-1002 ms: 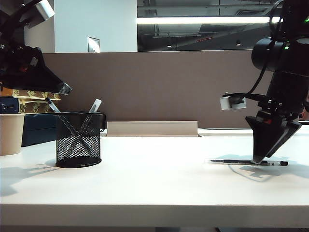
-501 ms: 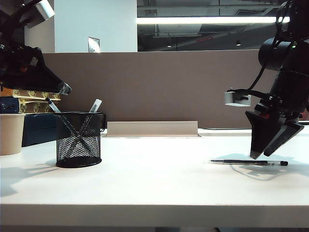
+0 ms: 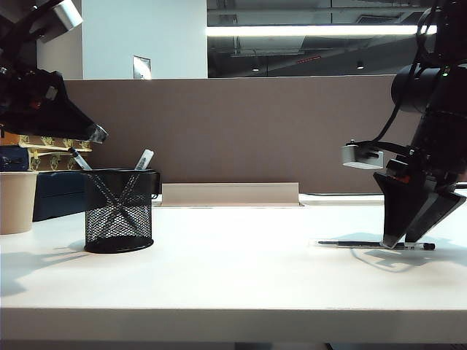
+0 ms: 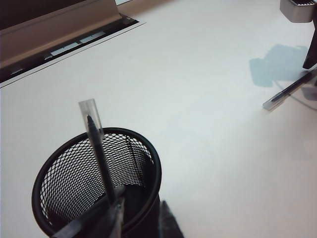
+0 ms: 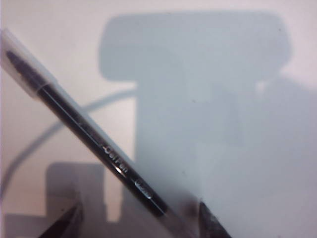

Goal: Pick up one pen and put it in the pen container.

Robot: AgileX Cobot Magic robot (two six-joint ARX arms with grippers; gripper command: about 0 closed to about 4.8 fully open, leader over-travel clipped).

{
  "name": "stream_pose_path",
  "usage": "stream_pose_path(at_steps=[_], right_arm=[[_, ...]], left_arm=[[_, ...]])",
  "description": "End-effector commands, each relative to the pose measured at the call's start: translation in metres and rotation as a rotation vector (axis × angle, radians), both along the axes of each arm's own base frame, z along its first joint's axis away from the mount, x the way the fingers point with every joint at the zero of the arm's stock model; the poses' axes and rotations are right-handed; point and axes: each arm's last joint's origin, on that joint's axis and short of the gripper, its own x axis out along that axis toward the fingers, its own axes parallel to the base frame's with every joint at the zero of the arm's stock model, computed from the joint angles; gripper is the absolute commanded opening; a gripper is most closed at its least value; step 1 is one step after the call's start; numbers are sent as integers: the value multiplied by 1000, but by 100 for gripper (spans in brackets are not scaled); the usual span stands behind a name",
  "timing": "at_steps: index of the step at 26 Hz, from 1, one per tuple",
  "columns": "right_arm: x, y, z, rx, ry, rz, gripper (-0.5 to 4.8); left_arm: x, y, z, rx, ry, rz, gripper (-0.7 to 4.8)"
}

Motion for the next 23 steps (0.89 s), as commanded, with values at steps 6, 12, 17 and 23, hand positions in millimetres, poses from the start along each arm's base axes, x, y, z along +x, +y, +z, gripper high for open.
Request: stream_pose_path(at_steps=[6, 12, 17, 23], right_arm=[[-4, 2, 1, 90, 62, -5, 292], [-7, 3, 1, 129, 105, -12, 279], [-7, 0, -1, 13, 85, 9, 264], [-4, -2, -1, -68, 36, 0, 260]], left_arm=[[0, 0, 3, -2, -15, -4, 94], [0, 0, 2, -3, -9, -3, 94], [0, 0, 1, -1, -1, -3, 94], [0, 0, 1, -1, 0, -3, 94]])
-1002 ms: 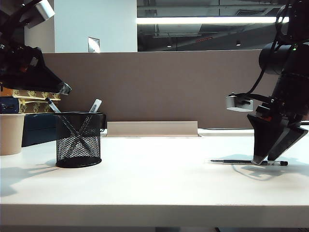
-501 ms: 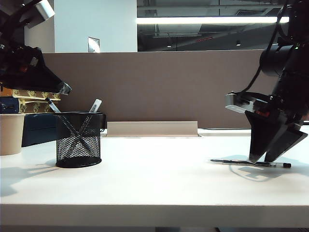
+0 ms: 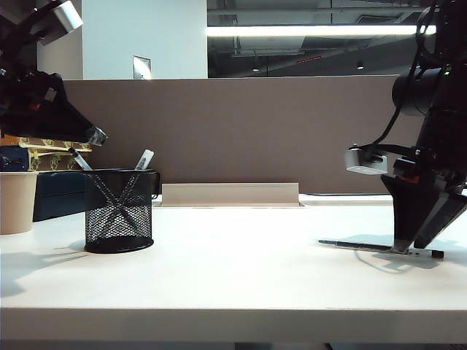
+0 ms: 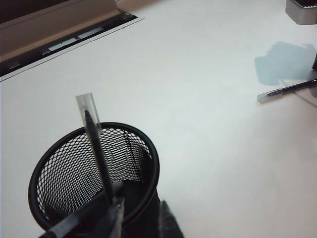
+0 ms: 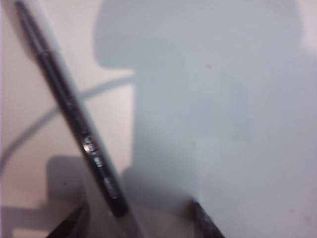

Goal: Pick up one pen and put it in the pen container.

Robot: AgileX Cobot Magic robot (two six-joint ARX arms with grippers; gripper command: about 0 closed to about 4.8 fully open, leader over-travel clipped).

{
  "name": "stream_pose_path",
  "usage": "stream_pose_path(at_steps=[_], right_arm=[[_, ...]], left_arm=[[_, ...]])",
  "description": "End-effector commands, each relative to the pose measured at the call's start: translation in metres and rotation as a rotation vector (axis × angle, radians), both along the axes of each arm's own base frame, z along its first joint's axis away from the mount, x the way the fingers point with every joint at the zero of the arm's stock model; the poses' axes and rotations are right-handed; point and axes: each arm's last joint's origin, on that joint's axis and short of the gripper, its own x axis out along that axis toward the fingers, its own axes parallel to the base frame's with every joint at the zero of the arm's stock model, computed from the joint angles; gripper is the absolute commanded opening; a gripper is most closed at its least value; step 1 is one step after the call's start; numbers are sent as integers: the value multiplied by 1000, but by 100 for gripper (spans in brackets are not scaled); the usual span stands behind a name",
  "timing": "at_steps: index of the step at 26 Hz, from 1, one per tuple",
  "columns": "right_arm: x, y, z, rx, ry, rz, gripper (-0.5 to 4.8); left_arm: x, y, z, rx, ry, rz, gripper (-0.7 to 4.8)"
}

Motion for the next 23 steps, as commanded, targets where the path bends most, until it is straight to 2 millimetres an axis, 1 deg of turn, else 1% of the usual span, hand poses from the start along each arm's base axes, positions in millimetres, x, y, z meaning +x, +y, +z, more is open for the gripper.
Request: stream_pose_path(at_steps=[1, 2, 3, 8, 13, 15, 17, 19, 23], right_arm=[[2, 0, 0, -27, -23, -4, 260], [2, 0, 0, -26, -25, -4, 243], [1, 0, 0, -18, -18, -2, 238], [-1, 4, 0, 88, 19, 24, 238], [-3, 12, 0, 87, 20, 44, 238], [-3, 11, 0, 70, 17, 41, 210], [-3, 11, 0, 43, 15, 34, 206], [-3, 10, -5, 25, 36, 30, 207], [-1, 12, -22, 14, 99, 33, 206]], left_arm=[[0, 0, 3, -3, -15, -4, 94], [0, 0, 3, -3, -15, -4, 94], [0, 0, 3, -3, -15, -4, 94], [0, 0, 3, -3, -15, -3, 94], [0, 0, 3, -1, -17, -4, 94], [0, 0, 3, -1, -17, -4, 94], [1, 0, 3, 3, -17, 5, 94], [1, 1, 2, 13, -18, 34, 94], [1, 1, 2, 14, -17, 34, 94]])
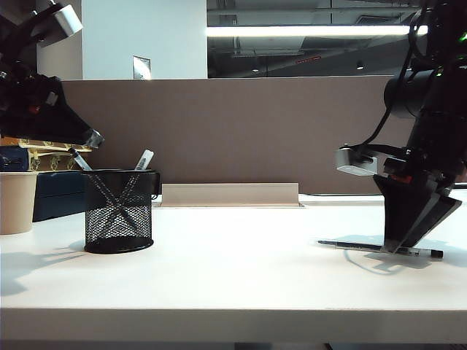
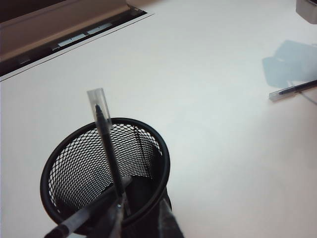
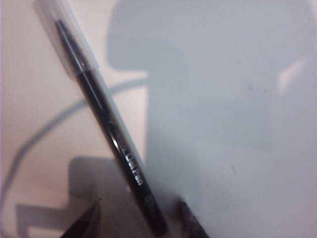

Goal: Pick up one pen and put it in the pen container.

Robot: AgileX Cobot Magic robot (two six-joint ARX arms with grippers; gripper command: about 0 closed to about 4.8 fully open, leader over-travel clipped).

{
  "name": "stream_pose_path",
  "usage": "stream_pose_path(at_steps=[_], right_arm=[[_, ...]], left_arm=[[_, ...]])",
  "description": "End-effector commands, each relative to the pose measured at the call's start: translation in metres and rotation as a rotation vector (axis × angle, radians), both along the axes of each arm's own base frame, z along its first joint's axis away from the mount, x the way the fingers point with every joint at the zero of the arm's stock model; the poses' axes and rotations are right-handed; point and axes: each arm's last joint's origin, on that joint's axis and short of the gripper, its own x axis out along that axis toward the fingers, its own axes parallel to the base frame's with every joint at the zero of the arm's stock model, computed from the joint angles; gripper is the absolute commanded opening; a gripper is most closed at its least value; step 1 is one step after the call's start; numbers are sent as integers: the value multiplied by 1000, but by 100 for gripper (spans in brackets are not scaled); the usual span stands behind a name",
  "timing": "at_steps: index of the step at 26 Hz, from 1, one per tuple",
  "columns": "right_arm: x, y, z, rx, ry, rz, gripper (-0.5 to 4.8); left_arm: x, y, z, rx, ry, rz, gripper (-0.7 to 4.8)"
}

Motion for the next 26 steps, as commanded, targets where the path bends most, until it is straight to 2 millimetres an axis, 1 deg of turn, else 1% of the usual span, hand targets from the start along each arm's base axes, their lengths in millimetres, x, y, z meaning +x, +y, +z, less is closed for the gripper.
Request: stream_pose_path(at_steps=[1, 2, 5, 7, 10, 11, 12, 14, 20, 24, 26], right_arm=[[-3, 1, -17, -25, 72, 2, 205], [-2, 1, -17, -24, 65, 2, 198], [-1, 2, -17, -21, 54, 2, 135], [0, 2, -16, -2, 52, 5, 124], [1, 3, -15, 33, 39, 0, 128], [2, 4, -13, 39, 26, 1, 145], [3, 4, -11, 41, 16, -2, 150], [7, 4, -4, 45, 3, -5, 149], [24, 8, 28, 63, -60, -21, 149], [22, 7, 28, 59, -39, -21, 150], [20, 8, 28, 81, -21, -15, 172]], left_arm=[[1, 0, 3, 0, -17, -2, 94], [1, 0, 3, 0, -17, -2, 94], [1, 0, 3, 0, -18, -1, 94], [1, 0, 3, 0, -18, -2, 94], [1, 0, 3, 0, -18, -1, 94], [1, 0, 3, 0, -18, -1, 94], [1, 0, 3, 0, -18, -2, 94], [1, 0, 3, 0, -18, -1, 94], [1, 0, 3, -1, -17, -1, 94], [1, 0, 3, -1, -17, -1, 94], [1, 0, 3, -1, -17, -1, 94]])
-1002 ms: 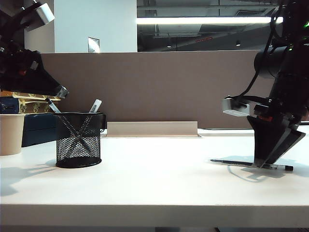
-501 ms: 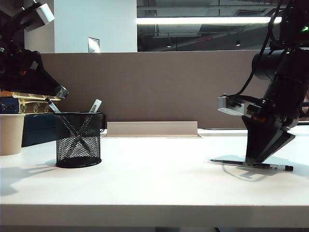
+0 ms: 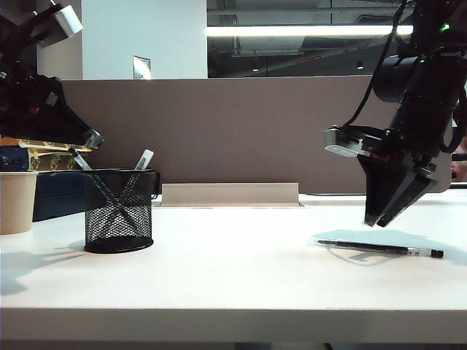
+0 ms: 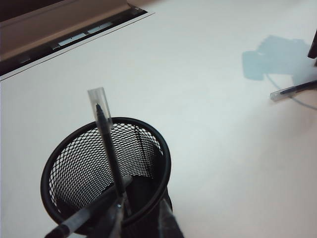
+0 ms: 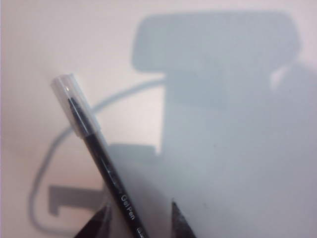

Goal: Pick up one pen and put it in the pen container.

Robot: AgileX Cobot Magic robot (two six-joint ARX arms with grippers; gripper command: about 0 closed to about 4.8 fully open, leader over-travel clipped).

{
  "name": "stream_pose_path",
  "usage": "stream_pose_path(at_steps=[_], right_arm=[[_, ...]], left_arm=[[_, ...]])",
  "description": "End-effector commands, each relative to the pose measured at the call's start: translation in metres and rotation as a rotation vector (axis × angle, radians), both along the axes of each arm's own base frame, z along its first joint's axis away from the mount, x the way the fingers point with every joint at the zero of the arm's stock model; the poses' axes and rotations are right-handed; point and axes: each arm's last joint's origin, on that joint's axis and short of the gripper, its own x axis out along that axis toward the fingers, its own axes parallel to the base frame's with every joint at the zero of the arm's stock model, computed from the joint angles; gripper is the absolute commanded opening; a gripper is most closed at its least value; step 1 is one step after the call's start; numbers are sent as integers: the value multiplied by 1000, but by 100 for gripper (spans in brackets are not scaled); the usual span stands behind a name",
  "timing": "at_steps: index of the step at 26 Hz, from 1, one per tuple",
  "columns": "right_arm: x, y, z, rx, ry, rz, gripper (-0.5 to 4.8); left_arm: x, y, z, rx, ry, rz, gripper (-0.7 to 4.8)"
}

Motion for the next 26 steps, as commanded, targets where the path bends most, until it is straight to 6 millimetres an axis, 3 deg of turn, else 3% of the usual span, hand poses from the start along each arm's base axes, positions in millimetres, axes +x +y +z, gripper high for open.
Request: stream_pose_path(at_steps=[1, 26], right_arm=[[-2, 1, 2, 29, 17, 9, 172], [-13, -1, -11, -2, 91, 10, 171]], left_arm=[[1, 0, 3, -1, -18, -2, 94], [1, 0, 3, -1, -18, -2, 94]])
